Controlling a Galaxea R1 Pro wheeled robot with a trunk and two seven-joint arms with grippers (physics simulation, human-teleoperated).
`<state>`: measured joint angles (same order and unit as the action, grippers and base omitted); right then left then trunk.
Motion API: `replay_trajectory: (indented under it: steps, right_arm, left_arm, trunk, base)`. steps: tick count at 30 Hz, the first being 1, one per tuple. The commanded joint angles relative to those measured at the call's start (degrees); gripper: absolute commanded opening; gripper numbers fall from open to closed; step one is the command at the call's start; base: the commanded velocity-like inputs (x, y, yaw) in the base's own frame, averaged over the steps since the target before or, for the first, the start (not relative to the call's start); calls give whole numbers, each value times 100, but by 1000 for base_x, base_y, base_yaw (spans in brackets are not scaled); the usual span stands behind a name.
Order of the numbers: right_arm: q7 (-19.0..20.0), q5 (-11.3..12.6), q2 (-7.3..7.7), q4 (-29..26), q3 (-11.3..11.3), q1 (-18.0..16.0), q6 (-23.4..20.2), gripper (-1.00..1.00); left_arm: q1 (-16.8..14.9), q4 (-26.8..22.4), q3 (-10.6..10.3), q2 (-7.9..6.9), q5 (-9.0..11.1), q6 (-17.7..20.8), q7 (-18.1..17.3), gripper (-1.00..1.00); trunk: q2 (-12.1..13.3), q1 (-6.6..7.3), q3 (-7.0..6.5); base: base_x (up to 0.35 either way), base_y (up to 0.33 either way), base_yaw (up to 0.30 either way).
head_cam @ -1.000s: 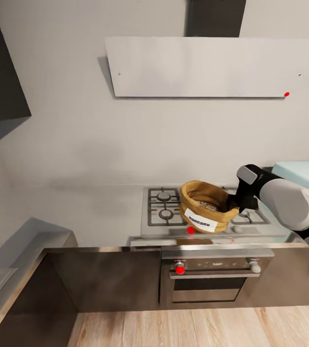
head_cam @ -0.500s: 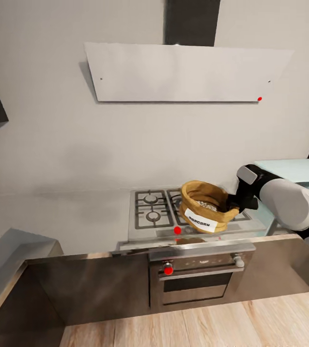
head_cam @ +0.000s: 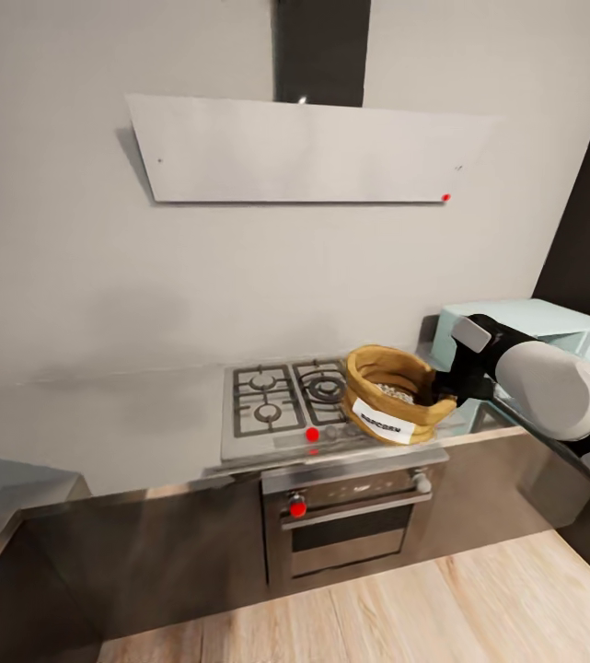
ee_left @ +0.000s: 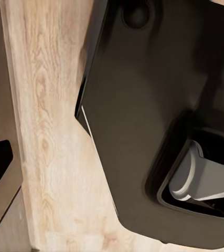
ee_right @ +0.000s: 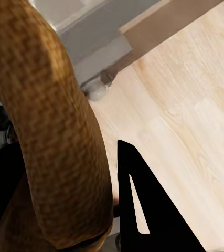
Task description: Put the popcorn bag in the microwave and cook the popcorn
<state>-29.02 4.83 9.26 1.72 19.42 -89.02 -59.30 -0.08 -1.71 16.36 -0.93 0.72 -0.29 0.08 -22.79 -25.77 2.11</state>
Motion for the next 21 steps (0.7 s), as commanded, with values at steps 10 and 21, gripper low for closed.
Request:
replay_trajectory:
  steps: [10, 21]
  right_arm:
    - [-60, 62, -3, 13, 18, -9, 19, -100]
    - [-60, 62, -3, 13, 9, -10, 15, -100]
  left_arm:
    - [-1, -5, 16, 5, 7, -2, 1, 100]
    - [-1, -5, 16, 5, 7, 2, 1, 100]
  trunk:
    - [-13, -1, 1]
    - [-13, -1, 1]
  base:
    - [-206, 0, -31]
    - [-211, -47, 0]
